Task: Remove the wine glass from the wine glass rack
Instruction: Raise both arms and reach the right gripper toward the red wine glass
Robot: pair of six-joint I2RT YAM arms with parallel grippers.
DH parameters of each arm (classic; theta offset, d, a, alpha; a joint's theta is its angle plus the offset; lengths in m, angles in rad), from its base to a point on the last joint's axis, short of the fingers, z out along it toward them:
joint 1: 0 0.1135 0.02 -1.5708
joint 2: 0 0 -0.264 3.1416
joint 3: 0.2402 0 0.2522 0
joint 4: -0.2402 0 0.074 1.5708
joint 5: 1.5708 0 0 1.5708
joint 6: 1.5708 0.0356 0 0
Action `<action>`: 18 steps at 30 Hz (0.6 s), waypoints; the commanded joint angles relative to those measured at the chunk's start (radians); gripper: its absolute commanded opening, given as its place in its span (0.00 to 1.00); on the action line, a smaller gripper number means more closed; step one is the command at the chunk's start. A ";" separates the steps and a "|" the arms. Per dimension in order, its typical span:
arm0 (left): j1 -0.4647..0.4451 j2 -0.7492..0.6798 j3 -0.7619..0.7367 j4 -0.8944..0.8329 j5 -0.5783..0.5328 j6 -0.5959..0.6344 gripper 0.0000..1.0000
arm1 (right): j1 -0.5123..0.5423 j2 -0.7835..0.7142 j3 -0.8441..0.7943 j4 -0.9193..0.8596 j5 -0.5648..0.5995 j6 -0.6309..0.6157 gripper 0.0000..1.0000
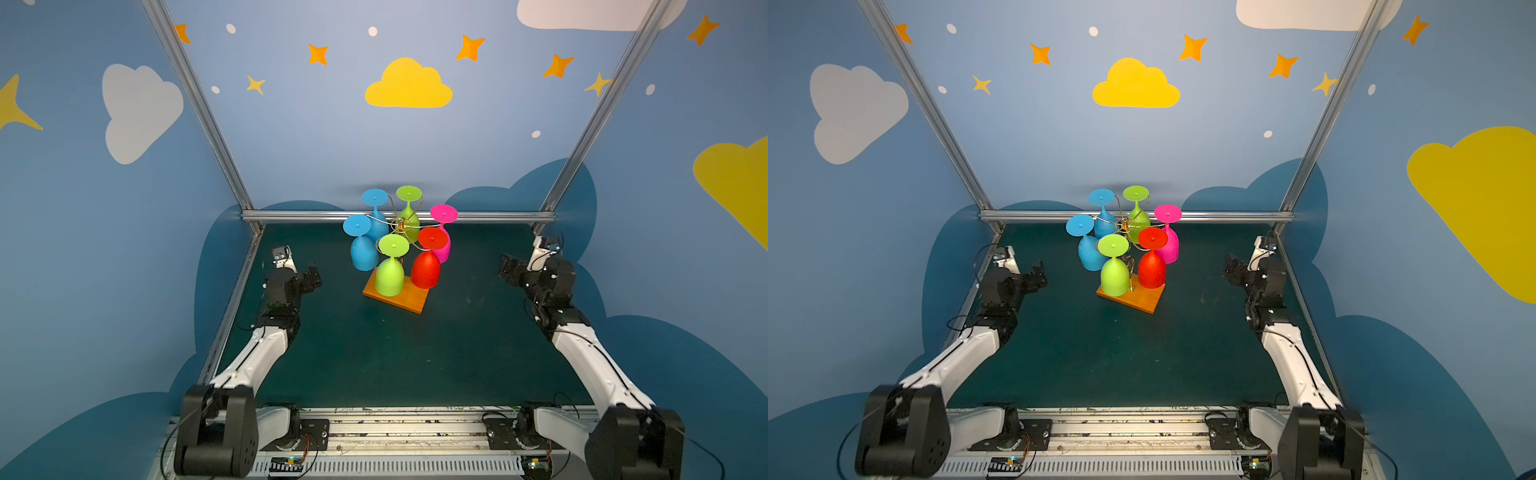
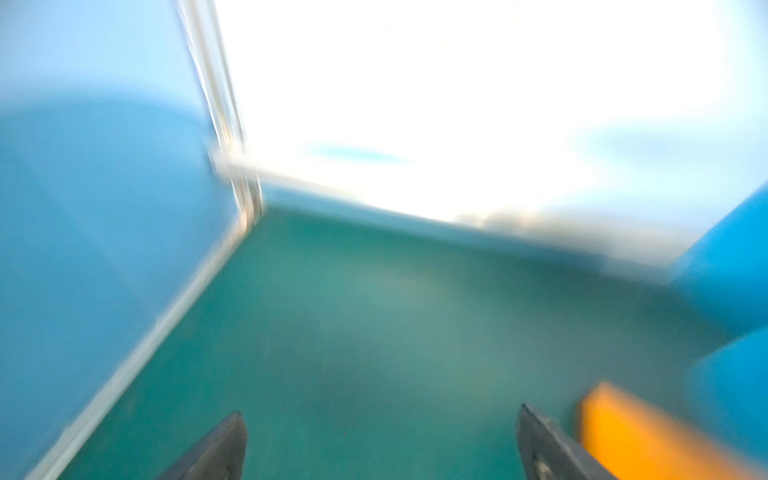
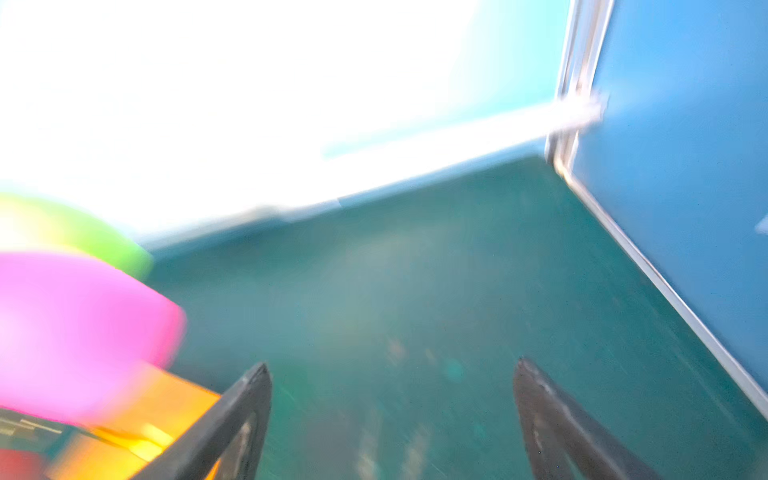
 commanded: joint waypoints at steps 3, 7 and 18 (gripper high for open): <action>0.038 -0.240 -0.094 -0.034 0.046 -0.309 1.00 | -0.034 -0.093 -0.053 0.079 -0.228 0.281 0.78; 0.088 -0.360 -0.020 -0.101 0.174 -0.276 1.00 | -0.035 -0.096 0.115 -0.167 -0.327 0.331 0.67; 0.095 -0.227 0.244 -0.251 0.404 -0.090 0.99 | 0.055 0.162 0.462 -0.210 -0.947 0.584 0.52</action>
